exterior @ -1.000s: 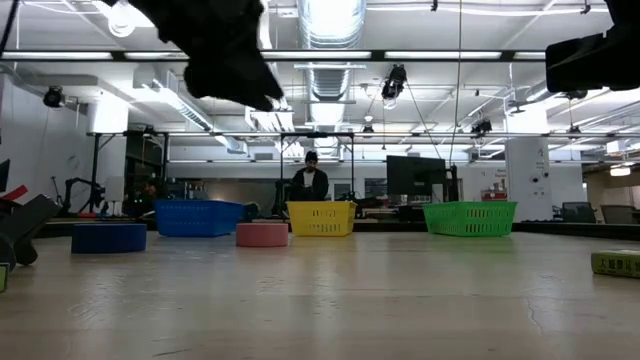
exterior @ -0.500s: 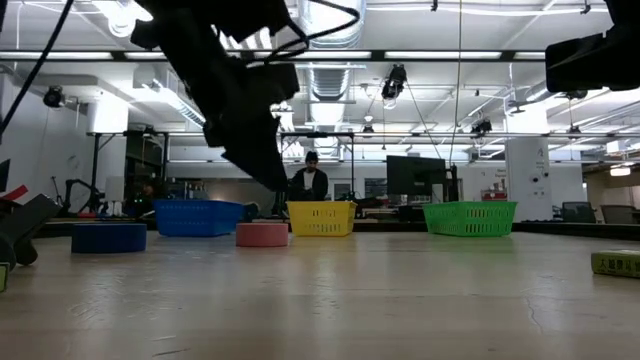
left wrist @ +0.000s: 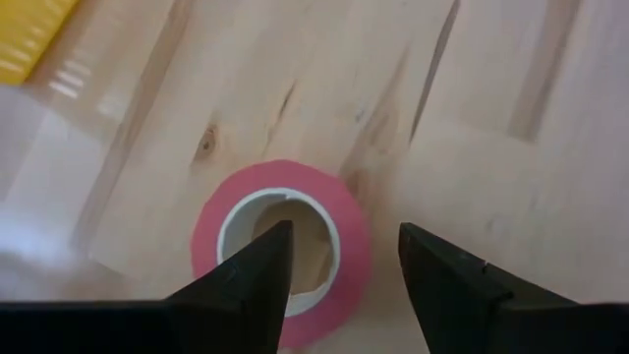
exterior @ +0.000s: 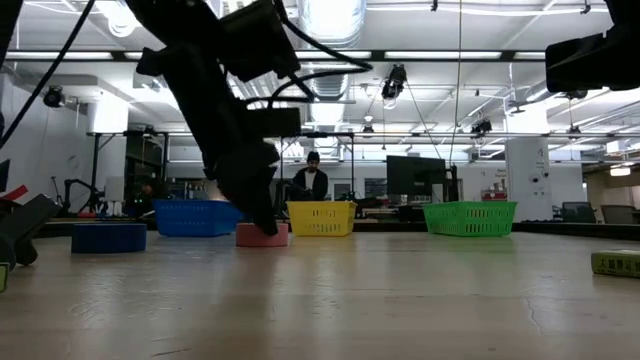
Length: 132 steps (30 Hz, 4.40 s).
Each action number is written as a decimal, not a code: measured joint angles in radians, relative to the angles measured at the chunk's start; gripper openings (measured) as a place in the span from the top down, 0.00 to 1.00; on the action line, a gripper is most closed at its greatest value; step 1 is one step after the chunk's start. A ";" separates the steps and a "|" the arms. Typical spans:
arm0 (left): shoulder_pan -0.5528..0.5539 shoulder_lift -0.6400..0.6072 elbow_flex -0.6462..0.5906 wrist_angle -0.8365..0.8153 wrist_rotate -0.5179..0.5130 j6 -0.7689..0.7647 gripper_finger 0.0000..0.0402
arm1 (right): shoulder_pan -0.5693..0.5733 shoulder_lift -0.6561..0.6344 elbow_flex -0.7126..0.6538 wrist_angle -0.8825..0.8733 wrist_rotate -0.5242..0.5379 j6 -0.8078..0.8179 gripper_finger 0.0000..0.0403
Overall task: Pick and place Stapler, Stapler remover, tape
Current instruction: Put the pink tape into the green bin
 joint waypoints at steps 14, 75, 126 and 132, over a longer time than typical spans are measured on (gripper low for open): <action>0.015 0.026 0.028 0.000 -0.024 0.027 0.83 | 0.000 0.000 0.000 0.000 0.000 0.000 0.98; 0.183 0.105 0.524 0.153 0.316 0.304 0.86 | 0.000 0.001 -0.001 0.000 0.000 -0.047 0.98; -0.095 0.107 0.455 0.228 -0.148 0.653 0.86 | -0.332 0.711 0.049 0.764 -0.195 0.880 0.35; -0.094 0.109 0.448 0.221 -0.183 0.653 0.86 | -0.331 0.851 0.119 0.763 -0.203 0.865 0.31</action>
